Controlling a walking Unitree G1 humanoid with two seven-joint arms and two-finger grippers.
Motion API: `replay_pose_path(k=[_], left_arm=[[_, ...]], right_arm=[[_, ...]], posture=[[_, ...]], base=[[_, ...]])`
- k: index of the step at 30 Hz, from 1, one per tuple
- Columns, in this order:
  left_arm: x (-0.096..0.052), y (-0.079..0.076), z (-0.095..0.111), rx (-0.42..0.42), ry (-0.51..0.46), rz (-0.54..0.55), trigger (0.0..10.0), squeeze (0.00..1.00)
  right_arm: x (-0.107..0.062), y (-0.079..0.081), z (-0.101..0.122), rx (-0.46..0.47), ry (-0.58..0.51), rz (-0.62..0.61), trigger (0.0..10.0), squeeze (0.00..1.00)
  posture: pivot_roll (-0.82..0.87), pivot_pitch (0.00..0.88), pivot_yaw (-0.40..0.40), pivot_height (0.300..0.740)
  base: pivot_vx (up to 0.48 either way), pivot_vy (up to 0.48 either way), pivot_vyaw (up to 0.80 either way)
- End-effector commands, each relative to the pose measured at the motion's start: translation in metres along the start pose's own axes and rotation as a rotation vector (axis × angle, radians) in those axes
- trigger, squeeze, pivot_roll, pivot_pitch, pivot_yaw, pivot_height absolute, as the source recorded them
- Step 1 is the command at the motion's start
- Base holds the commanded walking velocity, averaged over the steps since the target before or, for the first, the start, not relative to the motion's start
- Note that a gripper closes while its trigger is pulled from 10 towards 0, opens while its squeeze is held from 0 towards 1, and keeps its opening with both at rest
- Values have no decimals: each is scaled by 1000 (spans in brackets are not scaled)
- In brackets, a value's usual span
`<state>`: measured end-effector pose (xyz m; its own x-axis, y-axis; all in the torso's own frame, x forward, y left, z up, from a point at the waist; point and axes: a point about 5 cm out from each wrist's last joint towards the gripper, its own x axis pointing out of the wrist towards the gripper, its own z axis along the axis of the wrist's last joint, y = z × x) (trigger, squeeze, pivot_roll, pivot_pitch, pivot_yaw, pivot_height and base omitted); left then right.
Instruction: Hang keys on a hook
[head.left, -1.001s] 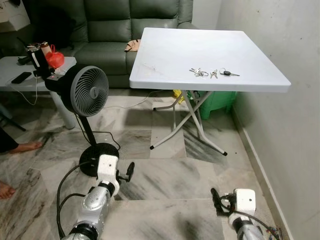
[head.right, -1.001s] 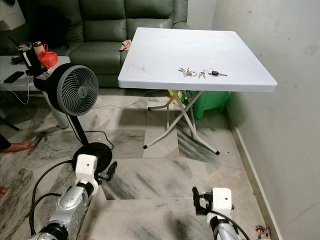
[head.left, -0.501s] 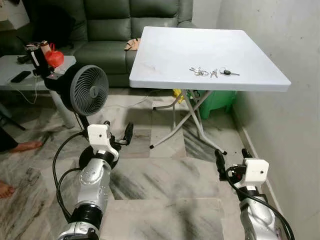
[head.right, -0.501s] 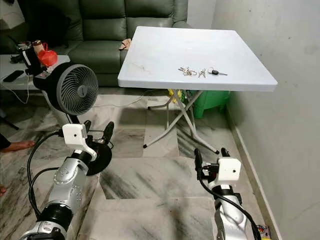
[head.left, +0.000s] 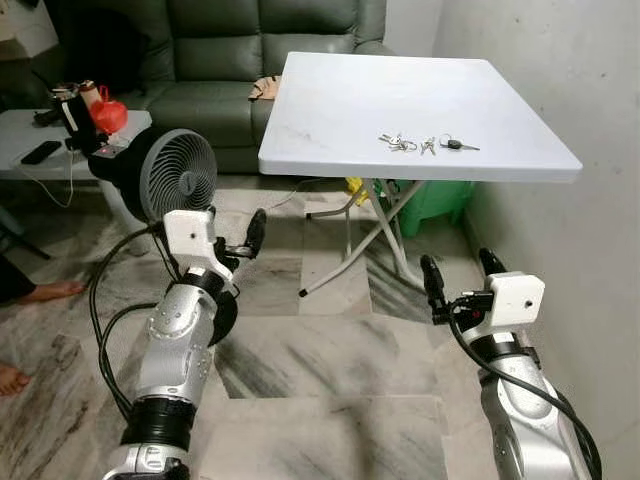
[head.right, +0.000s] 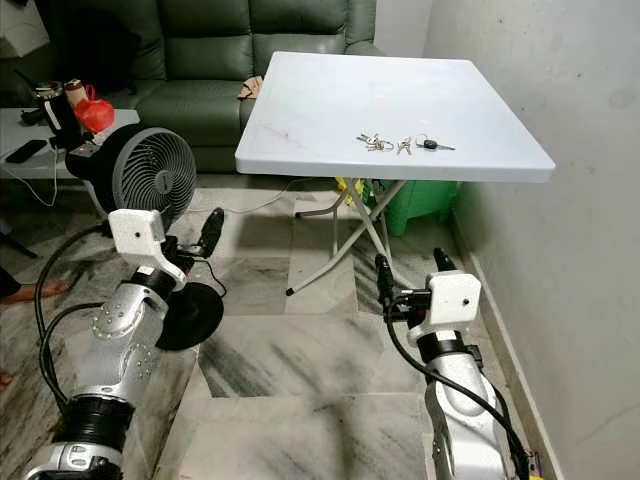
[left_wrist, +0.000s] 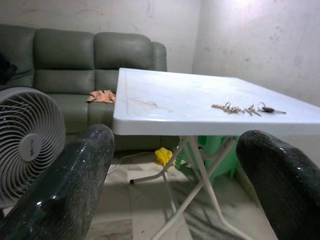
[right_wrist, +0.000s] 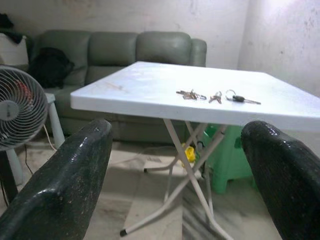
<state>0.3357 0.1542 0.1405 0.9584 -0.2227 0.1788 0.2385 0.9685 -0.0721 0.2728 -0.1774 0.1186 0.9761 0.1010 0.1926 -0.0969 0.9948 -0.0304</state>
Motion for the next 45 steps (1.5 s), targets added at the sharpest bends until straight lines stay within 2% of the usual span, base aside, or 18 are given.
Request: replay_pose_path(k=[1, 6, 10, 19, 29, 33, 45], left_arm=[[-2, 5, 1, 9, 26, 24, 10000, 0], [-1, 3, 2, 22, 51, 1, 10000, 0], [0, -4, -1, 7, 63, -13, 10000, 0], [3, -21, -3, 46, 82, -74, 10000, 0], [6, -22, -3, 37, 88, -74, 10000, 0], [7, -21, -2, -2, 93, -54, 10000, 0], [17, -25, 3, 6, 77, -56, 10000, 0]], right_arm=[[3, -3, 3, -14, 7, -5, 10000, 0], [4, -5, 4, -25, 23, -7, 10000, 0], [5, -4, 6, -38, 16, -1, 10000, 0], [0, -5, 1, -47, 46, -7, 10000, 0], [-1, -4, -1, -41, 56, -2, 10000, 0], [-1, -4, -1, -43, 56, -2, 10000, 0], [3, -8, 1, -55, 52, -6, 10000, 0]], posture=[[-4, 0, -3, 740], [-4, 0, -3, 740], [-8, 0, -8, 740], [-17, 0, -5, 740], [-14, 0, -8, 740], [-14, 0, -8, 740], [-14, 0, -16, 740]], base=[[0, 0, 0], [0, 0, 0], [194, 0, 0], [317, 0, 0], [319, 0, 0], [306, 0, 0], [266, 0, 0]])
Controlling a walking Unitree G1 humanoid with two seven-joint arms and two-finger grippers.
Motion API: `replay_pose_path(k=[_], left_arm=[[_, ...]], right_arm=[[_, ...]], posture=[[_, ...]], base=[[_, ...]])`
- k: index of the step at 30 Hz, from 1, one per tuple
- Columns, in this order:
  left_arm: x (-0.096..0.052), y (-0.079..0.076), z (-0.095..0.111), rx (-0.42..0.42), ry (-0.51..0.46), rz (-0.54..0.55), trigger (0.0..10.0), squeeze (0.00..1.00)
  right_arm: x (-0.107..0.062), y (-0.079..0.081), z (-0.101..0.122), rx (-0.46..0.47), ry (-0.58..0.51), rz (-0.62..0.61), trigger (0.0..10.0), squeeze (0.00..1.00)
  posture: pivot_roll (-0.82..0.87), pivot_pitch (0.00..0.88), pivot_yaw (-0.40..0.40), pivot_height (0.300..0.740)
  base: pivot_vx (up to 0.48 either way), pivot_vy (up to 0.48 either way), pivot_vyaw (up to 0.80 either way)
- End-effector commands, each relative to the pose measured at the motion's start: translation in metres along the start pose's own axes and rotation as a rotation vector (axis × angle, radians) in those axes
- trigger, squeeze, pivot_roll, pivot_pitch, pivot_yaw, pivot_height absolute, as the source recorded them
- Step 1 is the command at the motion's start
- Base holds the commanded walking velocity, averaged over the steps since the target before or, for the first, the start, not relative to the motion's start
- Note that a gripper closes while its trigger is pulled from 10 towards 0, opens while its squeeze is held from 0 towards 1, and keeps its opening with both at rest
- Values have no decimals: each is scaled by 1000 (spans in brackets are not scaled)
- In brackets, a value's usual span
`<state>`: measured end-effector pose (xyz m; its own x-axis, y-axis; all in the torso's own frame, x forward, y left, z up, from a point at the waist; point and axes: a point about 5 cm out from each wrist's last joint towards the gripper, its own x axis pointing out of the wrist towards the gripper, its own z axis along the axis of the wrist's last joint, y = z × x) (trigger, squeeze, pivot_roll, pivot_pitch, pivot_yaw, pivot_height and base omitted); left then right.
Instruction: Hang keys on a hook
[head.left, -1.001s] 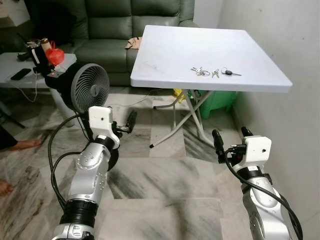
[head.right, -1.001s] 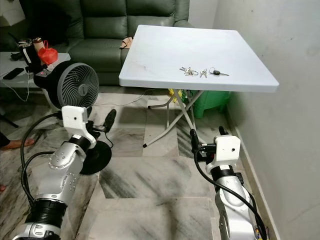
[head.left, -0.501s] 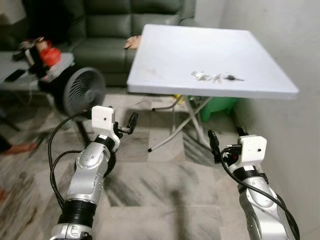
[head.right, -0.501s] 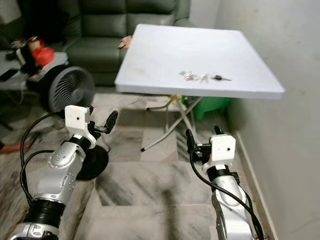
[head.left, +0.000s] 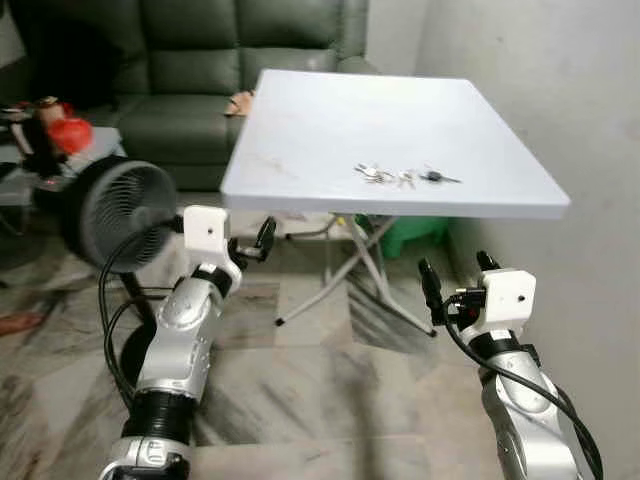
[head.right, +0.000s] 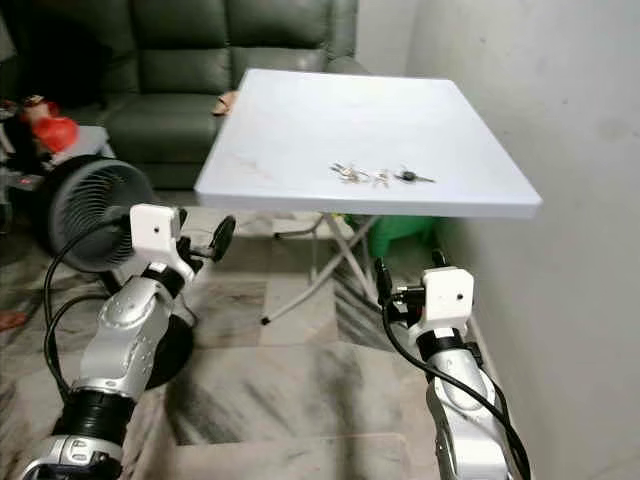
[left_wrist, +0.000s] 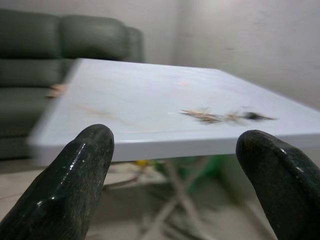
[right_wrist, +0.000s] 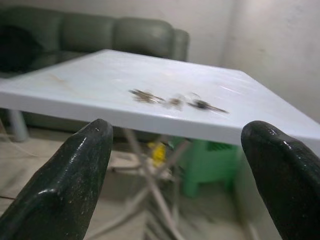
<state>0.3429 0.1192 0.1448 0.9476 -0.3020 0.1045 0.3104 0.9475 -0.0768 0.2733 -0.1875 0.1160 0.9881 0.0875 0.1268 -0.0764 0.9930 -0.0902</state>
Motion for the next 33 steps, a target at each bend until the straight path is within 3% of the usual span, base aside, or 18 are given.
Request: replay_pose_path(k=[1, 9, 22, 33], left_arm=[[1, 7, 4, 17, -7, 18, 10000, 0], [4, 5, 5, 16, -14, 15, 10000, 0], [4, 3, 4, 16, -13, 10, 10000, 0], [6, 2, 3, 13, -10, 7, 10000, 0]], right_arm=[[4, 2, 4, 9, -16, 4, 10000, 0], [6, 2, 5, 7, -17, 11, 10000, 0], [7, 3, 4, -15, -8, 30, 10000, 0], [6, 2, 4, -18, -6, 30, 10000, 0]], posture=[[-14, 0, -16, 740], [-12, 0, -22, 740], [-10, 0, -29, 740], [-16, 0, -26, 740]], base=[[255, 0, 0], [255, 0, 0], [0, 0, 0], [262, 0, 0]])
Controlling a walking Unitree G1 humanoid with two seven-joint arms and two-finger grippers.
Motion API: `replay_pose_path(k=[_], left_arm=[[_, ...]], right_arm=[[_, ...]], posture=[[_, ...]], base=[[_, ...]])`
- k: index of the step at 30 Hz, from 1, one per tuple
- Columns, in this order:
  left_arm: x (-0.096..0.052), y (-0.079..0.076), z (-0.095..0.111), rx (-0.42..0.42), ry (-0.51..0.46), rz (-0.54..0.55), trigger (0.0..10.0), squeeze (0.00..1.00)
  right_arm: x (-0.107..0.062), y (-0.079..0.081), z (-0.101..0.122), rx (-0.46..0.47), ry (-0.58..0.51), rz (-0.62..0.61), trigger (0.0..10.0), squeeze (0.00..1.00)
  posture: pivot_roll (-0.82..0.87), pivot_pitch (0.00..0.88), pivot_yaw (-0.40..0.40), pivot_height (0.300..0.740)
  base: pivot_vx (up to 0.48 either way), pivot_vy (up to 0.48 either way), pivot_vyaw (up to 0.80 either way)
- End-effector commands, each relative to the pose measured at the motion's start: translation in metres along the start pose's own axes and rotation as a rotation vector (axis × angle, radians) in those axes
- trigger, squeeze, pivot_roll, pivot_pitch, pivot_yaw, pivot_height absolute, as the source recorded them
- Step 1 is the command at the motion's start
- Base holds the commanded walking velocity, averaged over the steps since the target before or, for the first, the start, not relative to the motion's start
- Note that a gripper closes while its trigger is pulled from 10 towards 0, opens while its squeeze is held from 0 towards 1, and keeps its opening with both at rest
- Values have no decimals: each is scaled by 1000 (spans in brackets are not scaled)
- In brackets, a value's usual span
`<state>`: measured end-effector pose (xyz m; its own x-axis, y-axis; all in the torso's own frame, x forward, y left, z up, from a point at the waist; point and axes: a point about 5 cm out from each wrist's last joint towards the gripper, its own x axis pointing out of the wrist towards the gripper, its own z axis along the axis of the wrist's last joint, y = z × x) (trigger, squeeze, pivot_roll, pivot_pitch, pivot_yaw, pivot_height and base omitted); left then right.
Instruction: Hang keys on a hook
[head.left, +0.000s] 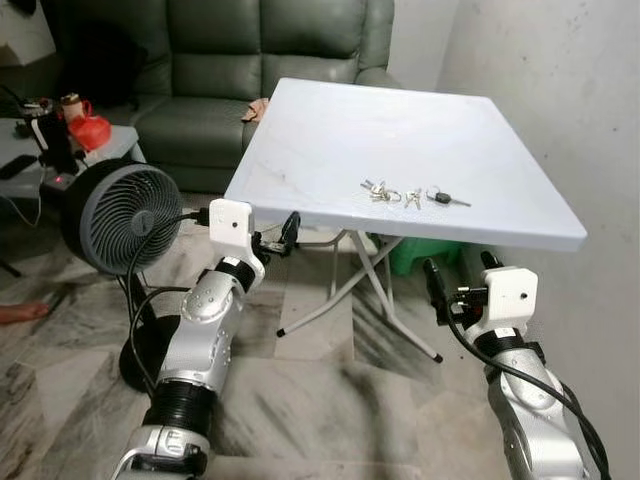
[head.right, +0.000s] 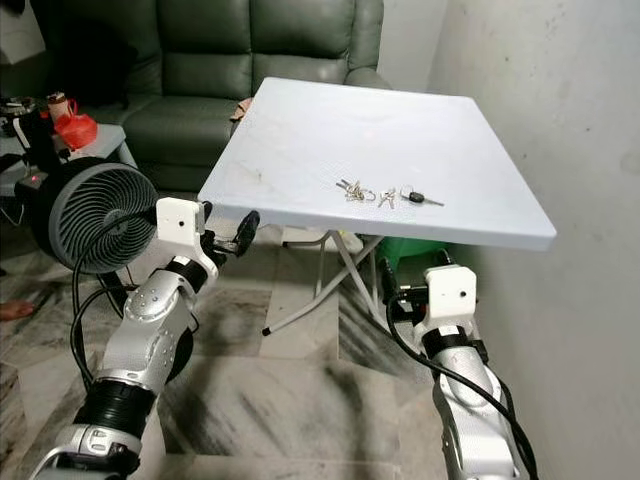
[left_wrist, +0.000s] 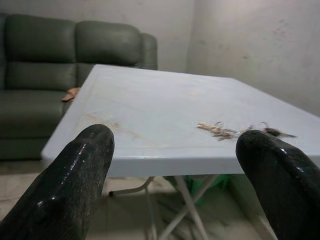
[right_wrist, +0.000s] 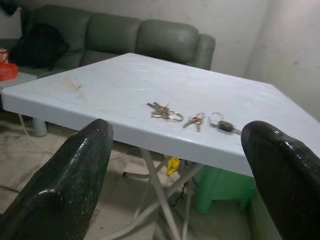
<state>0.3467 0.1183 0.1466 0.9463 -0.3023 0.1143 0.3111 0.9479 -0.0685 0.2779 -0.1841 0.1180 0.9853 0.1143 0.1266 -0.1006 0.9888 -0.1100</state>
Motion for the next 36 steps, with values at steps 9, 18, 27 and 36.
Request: replay_pose_path(k=[9, 18, 27, 36], left_arm=[[3, 0, 1, 1, -2, 1, 10000, 0], [3, 0, 1, 2, -3, -1, 10000, 0], [2, 0, 1, 4, -4, -4, 10000, 0], [2, -2, 0, 7, -1, -14, 10000, 0]], right_arm=[[1, -2, 2, -6, -4, 1, 10000, 0], [1, -1, 2, -7, -1, 10, 10000, 0], [1, 1, 0, -17, 5, 25, 10000, 0], [0, 3, 0, -31, 3, 41, 10000, 0]], posture=[[-22, 0, -26, 740], [-18, 0, -28, 740], [-11, 0, -28, 740], [-11, 0, -26, 740]], base=[[287, 0, 0], [292, 0, 0], [290, 0, 0], [290, 0, 444]])
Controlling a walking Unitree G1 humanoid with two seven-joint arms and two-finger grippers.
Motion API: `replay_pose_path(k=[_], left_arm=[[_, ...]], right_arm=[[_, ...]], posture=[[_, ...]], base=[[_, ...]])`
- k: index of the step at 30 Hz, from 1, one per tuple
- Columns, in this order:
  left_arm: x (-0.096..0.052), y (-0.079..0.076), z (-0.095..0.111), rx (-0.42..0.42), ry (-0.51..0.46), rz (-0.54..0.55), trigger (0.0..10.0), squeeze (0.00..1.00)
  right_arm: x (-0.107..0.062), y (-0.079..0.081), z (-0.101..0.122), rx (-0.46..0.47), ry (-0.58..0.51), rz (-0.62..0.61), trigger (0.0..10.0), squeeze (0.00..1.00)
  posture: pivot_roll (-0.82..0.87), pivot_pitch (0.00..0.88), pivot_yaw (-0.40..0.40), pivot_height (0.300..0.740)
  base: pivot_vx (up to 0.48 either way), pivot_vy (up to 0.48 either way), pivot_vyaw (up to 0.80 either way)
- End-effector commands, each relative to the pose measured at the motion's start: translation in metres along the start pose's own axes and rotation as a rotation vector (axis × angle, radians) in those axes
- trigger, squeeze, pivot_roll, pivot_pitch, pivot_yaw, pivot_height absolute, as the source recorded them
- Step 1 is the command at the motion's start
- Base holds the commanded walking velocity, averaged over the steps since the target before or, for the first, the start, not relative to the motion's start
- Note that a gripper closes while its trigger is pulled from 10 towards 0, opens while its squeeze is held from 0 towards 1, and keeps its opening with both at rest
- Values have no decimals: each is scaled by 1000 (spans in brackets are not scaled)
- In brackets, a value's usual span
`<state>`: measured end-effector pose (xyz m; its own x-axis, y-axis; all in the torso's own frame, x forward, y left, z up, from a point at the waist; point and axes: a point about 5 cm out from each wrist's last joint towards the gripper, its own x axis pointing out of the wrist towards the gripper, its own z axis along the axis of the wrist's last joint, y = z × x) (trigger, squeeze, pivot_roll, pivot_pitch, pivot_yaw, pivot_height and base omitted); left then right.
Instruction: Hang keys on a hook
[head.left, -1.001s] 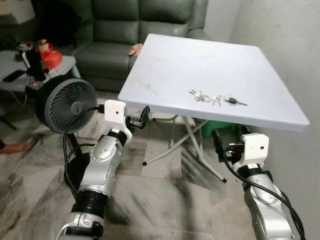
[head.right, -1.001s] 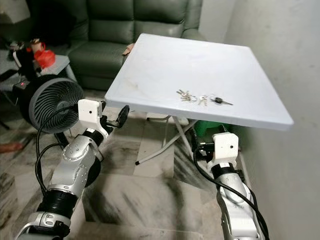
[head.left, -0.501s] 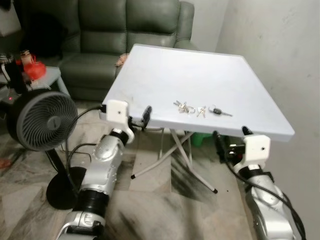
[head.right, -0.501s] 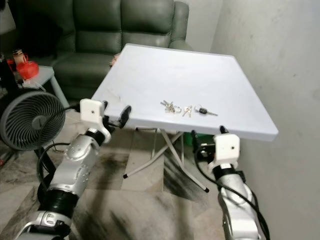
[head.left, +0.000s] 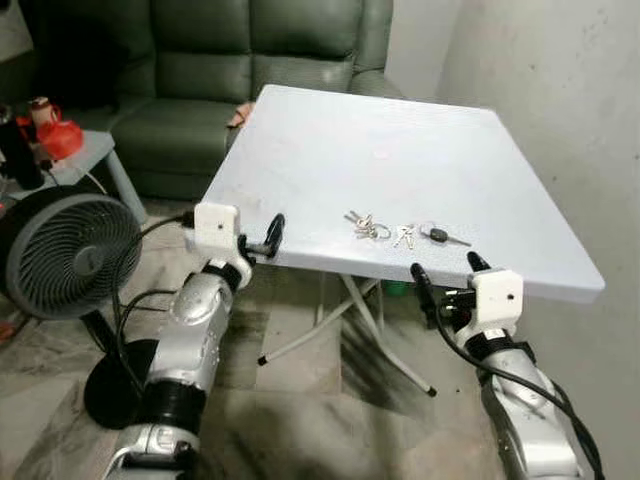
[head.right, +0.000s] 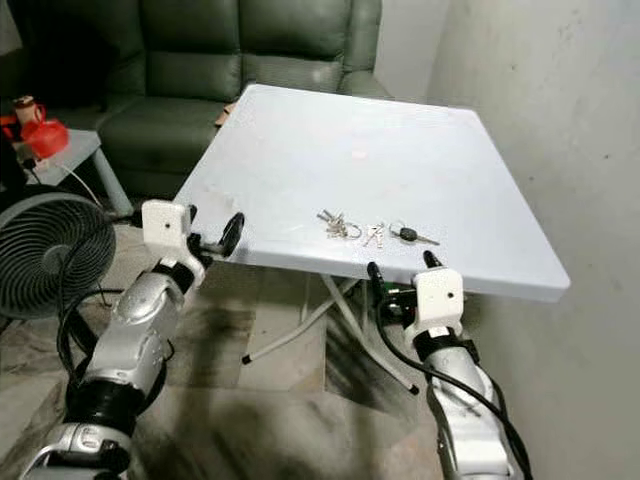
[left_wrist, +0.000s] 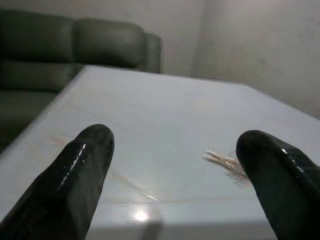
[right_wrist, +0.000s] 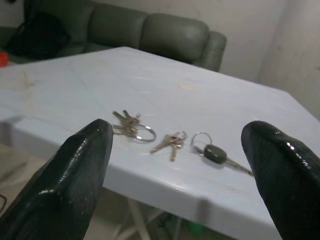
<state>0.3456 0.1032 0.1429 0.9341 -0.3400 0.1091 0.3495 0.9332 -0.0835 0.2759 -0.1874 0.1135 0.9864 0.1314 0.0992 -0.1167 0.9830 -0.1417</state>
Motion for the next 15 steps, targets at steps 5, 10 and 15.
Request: replay_pose_path(k=[5, 10, 15], left_arm=[[-2, 12, 5, 28, -8, 22, 10000, 0], [-2, 11, 5, 27, -9, 21, 10000, 0], [-2, 11, 5, 28, -9, 22, 10000, 0]], right_arm=[[2, 6, 5, 27, -33, 17, 10000, 0], [1, 6, 5, 29, -33, 20, 10000, 0], [0, 5, 5, 26, -31, 20, 10000, 0]], posture=[[-11, 0, -24, 740], [-13, 0, -24, 740], [-14, 0, -25, 740]], base=[[290, 0, 0], [290, 0, 0], [291, 0, 0]])
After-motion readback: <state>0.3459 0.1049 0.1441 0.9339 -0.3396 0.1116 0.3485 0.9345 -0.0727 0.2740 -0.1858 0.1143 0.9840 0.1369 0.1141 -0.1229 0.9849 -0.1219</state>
